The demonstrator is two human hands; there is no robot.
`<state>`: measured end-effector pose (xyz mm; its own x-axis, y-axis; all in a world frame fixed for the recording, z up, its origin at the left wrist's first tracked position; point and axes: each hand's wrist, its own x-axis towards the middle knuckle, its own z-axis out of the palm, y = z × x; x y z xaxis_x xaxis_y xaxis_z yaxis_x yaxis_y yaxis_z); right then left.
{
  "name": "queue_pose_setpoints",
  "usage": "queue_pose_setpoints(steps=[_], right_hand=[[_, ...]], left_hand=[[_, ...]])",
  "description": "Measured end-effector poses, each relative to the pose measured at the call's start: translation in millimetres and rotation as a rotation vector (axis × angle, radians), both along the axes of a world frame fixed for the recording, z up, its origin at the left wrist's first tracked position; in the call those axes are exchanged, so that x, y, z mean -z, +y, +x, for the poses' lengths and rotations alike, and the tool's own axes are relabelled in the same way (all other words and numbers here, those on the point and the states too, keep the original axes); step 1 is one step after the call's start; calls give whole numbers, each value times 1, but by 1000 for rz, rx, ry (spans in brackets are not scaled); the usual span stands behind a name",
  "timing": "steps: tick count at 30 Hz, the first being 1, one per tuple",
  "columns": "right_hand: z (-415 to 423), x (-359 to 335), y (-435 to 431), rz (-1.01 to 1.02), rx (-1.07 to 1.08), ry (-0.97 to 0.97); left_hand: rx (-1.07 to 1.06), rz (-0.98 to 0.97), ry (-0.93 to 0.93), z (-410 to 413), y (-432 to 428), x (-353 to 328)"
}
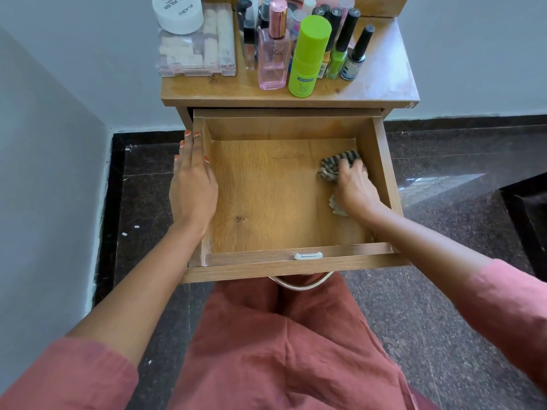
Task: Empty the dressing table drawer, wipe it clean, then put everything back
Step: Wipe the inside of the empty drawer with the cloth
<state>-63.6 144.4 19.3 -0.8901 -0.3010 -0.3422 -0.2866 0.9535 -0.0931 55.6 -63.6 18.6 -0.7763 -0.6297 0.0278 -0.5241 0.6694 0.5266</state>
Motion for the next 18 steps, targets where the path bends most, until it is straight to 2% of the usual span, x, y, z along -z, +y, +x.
queue_pose_setpoints(steps=[6, 14, 18], right_hand=[[-26, 13, -16, 170, -75, 279], [-36, 18, -31, 36, 35, 296], [-23, 17, -53, -38, 10, 263]], left_hand=[[8, -10, 11, 0, 0, -1], [3, -7, 15, 0, 0, 2], [-14, 19, 11, 0, 1, -1]])
